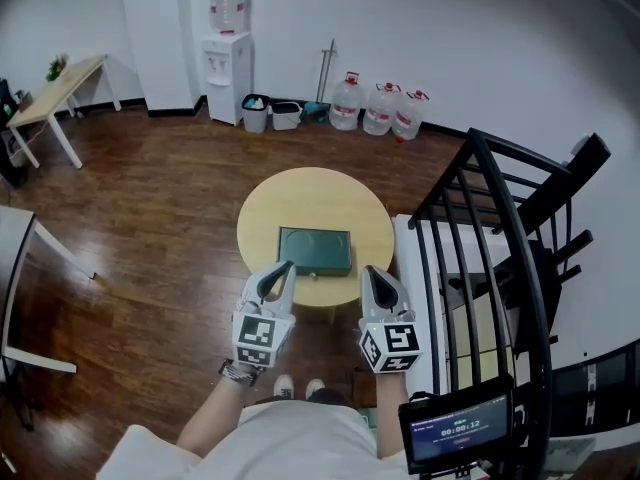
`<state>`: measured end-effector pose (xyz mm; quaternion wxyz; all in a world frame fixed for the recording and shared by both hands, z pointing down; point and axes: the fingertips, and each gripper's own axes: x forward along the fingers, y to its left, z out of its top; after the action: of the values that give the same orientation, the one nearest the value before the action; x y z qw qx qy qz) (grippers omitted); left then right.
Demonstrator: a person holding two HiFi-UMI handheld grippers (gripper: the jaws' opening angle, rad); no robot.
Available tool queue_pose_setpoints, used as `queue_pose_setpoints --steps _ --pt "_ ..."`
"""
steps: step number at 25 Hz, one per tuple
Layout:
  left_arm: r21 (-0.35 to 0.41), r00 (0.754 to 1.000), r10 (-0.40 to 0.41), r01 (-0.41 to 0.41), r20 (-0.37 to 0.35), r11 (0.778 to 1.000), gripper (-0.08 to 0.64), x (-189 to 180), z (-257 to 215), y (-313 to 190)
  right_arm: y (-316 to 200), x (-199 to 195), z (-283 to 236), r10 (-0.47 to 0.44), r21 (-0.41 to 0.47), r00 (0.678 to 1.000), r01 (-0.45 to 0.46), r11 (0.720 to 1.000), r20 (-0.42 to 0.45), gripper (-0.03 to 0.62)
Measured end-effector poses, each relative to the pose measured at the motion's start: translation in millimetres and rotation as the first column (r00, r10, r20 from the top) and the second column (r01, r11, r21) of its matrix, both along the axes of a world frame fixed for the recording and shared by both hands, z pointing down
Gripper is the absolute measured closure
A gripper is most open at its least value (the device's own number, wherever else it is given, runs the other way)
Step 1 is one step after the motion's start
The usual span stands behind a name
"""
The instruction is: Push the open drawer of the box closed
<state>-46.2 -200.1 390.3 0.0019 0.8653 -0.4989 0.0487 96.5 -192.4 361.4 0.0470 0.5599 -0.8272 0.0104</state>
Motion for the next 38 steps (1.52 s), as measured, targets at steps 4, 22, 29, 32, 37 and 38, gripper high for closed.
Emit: queue_pose_setpoints --steps 4,22,29,32,37,38 --pt "-0.009 1.000 -0.009 0.009 -0.019 1.000 0.554 -8 0 10 13 1 0 0.008 -0.018 1.000 -0.008 1.000 0.010 0.589" --pt "0.020 0.999 -0.029 0.028 0.025 0.999 0.554 33 3 138 152 45 -15 0.034 0.019 0.997 -0.036 0.999 0.071 0.589" --pt "0.036 0.998 0.022 -0.024 0.061 0.999 0.554 66 3 229 236 70 -12 0.037 0.014 0.993 -0.039 0.999 0.113 0.589" --pt "0.038 0.999 -0.003 0.001 0.048 0.999 0.554 62 1 266 271 74 -13 0.027 0.005 0.993 -0.027 1.000 0.116 0.590" --pt "0.050 0.999 -0.020 0.019 0.029 0.999 0.554 49 -3 300 311 74 -25 0.024 0.023 0.994 -0.026 0.999 0.103 0.589" --pt "0.057 1.000 -0.006 0.004 0.030 0.998 0.554 50 -4 306 318 73 -28 0.029 0.028 0.993 -0.032 0.999 0.111 0.589"
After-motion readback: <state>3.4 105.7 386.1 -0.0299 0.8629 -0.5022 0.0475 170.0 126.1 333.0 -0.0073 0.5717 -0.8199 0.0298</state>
